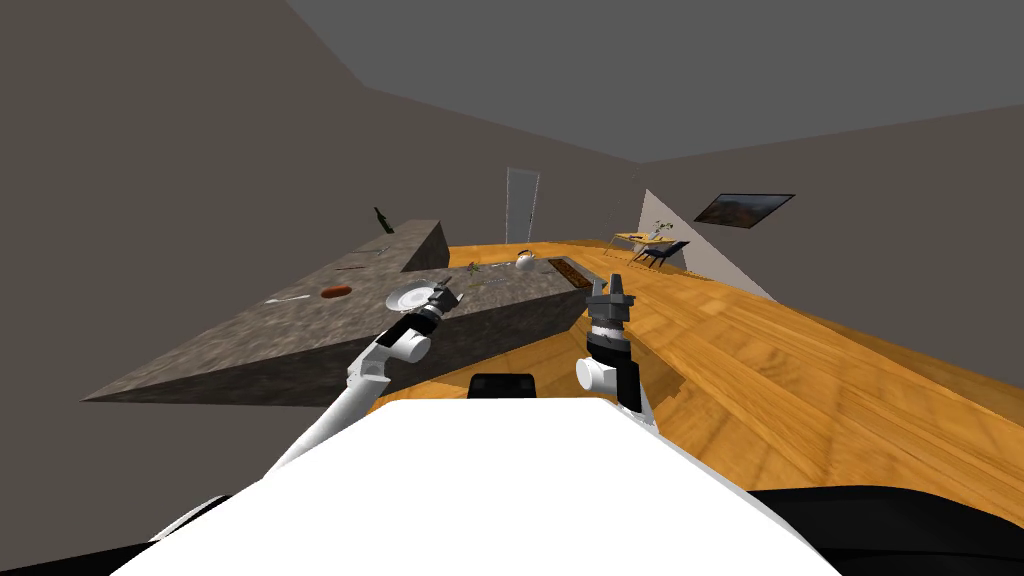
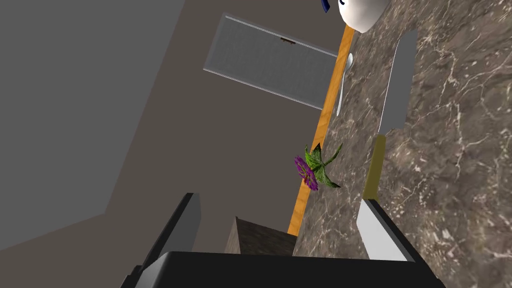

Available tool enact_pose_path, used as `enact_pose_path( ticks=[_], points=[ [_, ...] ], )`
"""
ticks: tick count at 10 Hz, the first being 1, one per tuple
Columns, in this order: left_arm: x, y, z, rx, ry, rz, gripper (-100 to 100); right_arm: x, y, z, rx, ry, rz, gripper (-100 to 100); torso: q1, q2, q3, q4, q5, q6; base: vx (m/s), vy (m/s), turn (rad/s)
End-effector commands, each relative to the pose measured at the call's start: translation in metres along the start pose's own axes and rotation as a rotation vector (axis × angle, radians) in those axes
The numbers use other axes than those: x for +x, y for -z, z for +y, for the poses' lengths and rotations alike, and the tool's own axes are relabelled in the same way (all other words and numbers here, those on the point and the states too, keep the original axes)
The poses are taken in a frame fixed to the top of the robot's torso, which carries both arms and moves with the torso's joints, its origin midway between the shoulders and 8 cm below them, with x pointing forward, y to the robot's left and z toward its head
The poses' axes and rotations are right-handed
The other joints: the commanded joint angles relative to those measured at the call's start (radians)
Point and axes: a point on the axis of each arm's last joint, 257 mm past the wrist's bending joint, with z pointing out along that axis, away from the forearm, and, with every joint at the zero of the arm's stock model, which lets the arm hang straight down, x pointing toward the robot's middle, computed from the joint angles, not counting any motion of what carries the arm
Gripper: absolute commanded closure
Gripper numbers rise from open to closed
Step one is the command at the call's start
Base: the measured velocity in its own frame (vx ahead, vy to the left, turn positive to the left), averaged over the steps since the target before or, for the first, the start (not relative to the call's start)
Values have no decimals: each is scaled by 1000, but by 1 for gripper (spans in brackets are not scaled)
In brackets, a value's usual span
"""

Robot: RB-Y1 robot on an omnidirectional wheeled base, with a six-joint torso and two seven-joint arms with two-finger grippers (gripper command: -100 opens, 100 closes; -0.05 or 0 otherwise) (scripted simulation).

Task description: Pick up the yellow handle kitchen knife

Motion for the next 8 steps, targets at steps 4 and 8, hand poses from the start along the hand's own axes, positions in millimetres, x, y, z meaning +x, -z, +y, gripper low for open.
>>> enact_pose_path(
  ticks=[4,8],
  points=[
    [-20,-12,22,-117,26,-34,-100,0,0,0,0,0,0,0,0,0,0,0,0,-1,-19,2,-47],
    [-50,-24,38,-234,57,-88,-100,0,0,0,0,0,0,0,0,-1,0,0,0,0,-11,-2,-88]
  ],
)
